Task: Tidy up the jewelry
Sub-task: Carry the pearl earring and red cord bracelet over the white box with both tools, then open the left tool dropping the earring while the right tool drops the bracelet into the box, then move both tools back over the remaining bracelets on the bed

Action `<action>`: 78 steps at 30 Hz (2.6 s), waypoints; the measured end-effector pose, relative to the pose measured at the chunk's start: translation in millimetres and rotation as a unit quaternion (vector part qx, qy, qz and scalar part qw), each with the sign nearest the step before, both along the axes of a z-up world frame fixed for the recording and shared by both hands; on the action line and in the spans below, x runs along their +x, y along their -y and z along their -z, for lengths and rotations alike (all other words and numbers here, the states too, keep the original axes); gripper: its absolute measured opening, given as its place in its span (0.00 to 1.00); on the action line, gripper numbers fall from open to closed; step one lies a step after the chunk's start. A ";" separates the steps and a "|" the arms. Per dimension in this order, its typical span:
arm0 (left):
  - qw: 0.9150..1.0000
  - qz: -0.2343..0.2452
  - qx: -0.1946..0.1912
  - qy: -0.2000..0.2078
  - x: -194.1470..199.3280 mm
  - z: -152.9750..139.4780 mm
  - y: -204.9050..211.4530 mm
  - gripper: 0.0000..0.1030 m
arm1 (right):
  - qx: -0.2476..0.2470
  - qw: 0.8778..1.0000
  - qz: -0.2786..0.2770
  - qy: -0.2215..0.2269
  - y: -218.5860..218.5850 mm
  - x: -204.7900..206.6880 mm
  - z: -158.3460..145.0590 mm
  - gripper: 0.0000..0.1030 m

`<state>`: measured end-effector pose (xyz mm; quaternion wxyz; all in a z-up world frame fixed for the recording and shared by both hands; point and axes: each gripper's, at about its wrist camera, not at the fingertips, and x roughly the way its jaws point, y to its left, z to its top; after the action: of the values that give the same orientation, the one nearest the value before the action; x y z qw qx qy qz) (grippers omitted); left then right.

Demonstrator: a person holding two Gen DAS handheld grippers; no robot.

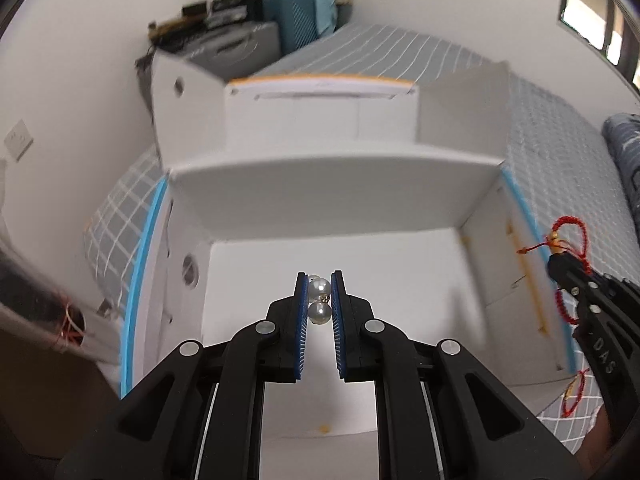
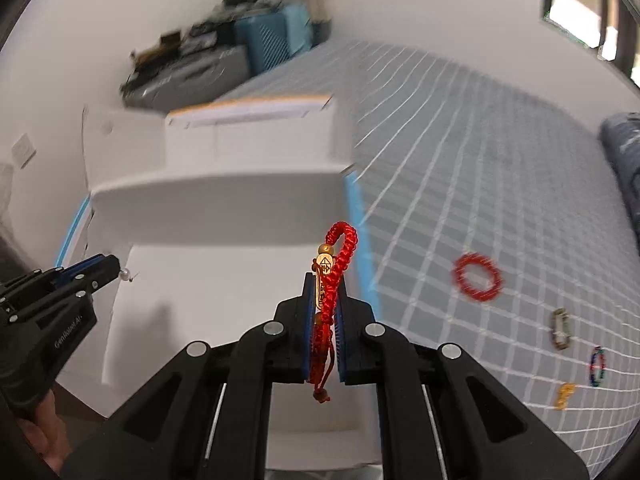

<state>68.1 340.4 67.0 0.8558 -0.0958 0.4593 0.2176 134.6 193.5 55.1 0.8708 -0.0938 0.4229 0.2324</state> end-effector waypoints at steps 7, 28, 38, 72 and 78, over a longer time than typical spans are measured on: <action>0.999 -0.009 -0.030 -0.033 -2.6 23.7 -15.9 0.11 | -0.041 0.997 -0.015 -0.057 -30.2 -2.2 34.7 0.08; 0.999 -0.017 -0.015 -0.033 -9.6 19.6 -18.2 0.71 | -0.052 0.997 -0.022 -0.053 -35.0 -13.2 36.9 0.73; 1.000 -0.029 -0.003 -0.008 -18.6 5.4 -16.0 0.92 | -0.042 0.999 -0.019 -0.028 -18.8 -21.8 22.2 0.89; 0.968 0.241 -0.043 0.059 24.1 -14.9 280.2 0.95 | -0.025 0.980 0.193 0.036 338.4 28.1 2.9 0.93; 0.958 0.281 -0.042 0.033 35.7 24.5 333.9 0.95 | -0.031 0.975 0.219 0.007 395.8 50.9 43.6 0.93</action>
<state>103.7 6.6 42.5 0.8924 -0.0060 0.4479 -0.0544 185.6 -202.2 11.5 0.9000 -0.0275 0.4344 0.0223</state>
